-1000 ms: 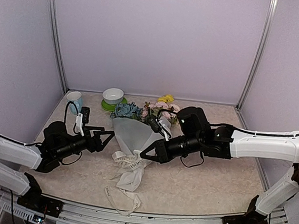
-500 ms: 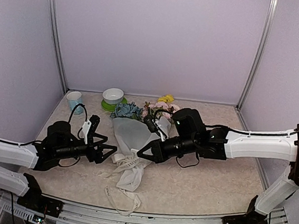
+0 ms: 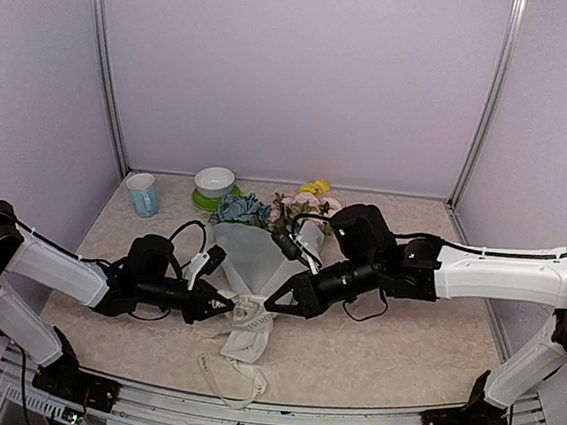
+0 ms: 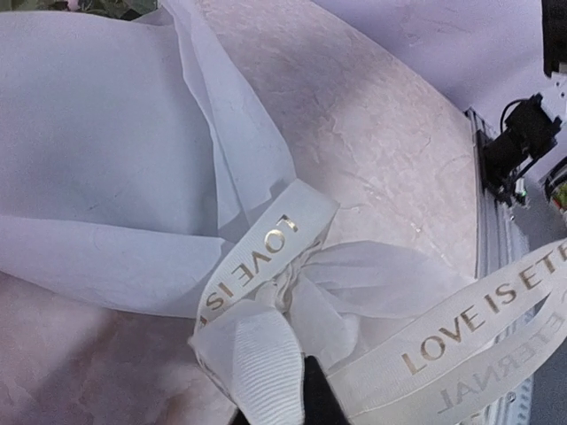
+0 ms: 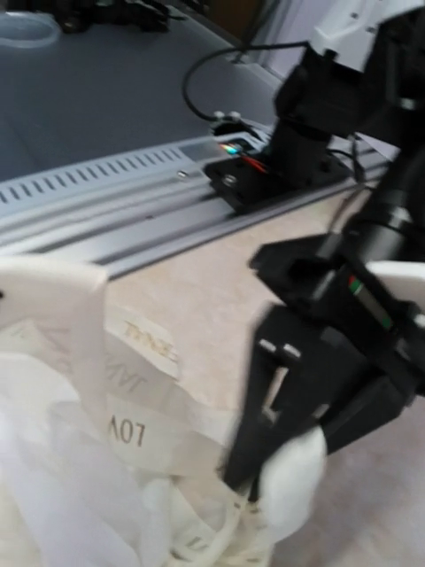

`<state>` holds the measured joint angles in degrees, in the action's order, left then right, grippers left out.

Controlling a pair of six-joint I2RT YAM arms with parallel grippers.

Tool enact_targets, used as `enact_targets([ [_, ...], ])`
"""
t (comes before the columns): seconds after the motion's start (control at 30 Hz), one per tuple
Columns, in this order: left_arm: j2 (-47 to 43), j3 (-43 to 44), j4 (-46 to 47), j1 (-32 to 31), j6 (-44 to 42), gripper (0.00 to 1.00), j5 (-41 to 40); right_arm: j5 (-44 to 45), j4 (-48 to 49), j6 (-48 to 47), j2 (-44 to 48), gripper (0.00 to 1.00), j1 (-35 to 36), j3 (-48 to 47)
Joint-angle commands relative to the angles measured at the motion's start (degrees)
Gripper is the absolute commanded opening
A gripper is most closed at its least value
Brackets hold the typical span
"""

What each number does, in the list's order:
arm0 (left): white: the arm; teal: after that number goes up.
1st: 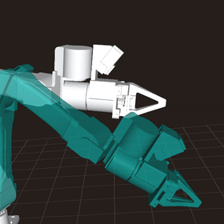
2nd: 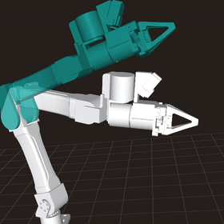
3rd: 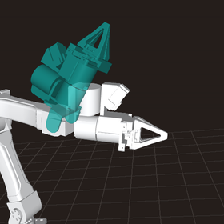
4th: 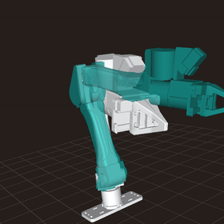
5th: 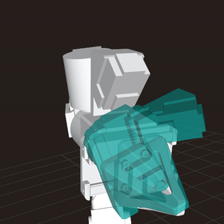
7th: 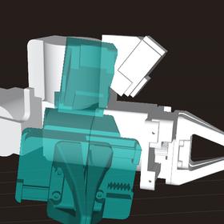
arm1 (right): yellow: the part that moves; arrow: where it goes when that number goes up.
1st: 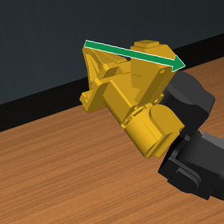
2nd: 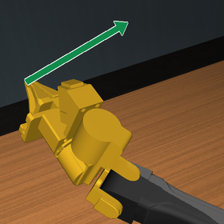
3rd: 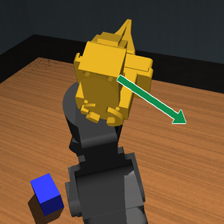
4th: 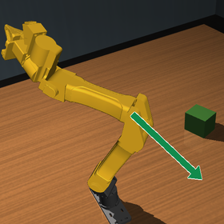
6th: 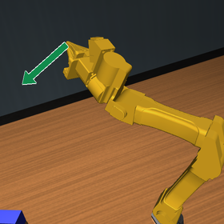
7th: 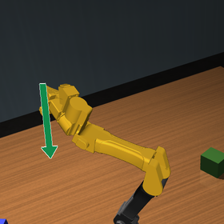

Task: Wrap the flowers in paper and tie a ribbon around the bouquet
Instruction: Cross the half-tied ribbon at the center of the board.

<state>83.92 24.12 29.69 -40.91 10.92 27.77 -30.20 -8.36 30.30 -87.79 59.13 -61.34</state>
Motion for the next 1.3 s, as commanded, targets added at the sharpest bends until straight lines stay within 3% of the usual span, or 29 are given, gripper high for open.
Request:
enact_targets([
  [0.0, -1.13, 0.50, 3.89, 0.73, 0.12, 0.00, 3.46, -3.97, -4.35, -2.33, 4.42, 0.00, 0.55, -0.76],
  [0.23, -0.13, 3.02, 6.34, 1.82, 0.75, 0.00, 5.34, -7.01, -20.72, -2.02, 9.87, 0.00, 0.19, 1.63],
  [0.53, 3.81, 5.47, 7.42, 2.41, 1.05, 0.00, 8.16, -4.80, -24.89, 0.66, 17.44, 0.00, -0.16, 5.81],
  [0.67, 4.17, 6.28, 7.14, 2.54, 1.17, 0.00, 8.48, -1.86, -33.27, -1.96, 16.44, 0.00, -0.35, 3.37],
  [1.0, 4.95, 6.96, 9.06, 2.84, 2.44, 0.00, 9.28, 1.50, -41.39, -0.68, 21.16, 0.00, -10.65, 7.85],
  [1.27, 10.10, 13.93, 9.62, 0.69, 0.29, 0.00, 9.58, 9.88, -45.63, -8.24, 18.03, 0.00, -25.25, 0.60],
])
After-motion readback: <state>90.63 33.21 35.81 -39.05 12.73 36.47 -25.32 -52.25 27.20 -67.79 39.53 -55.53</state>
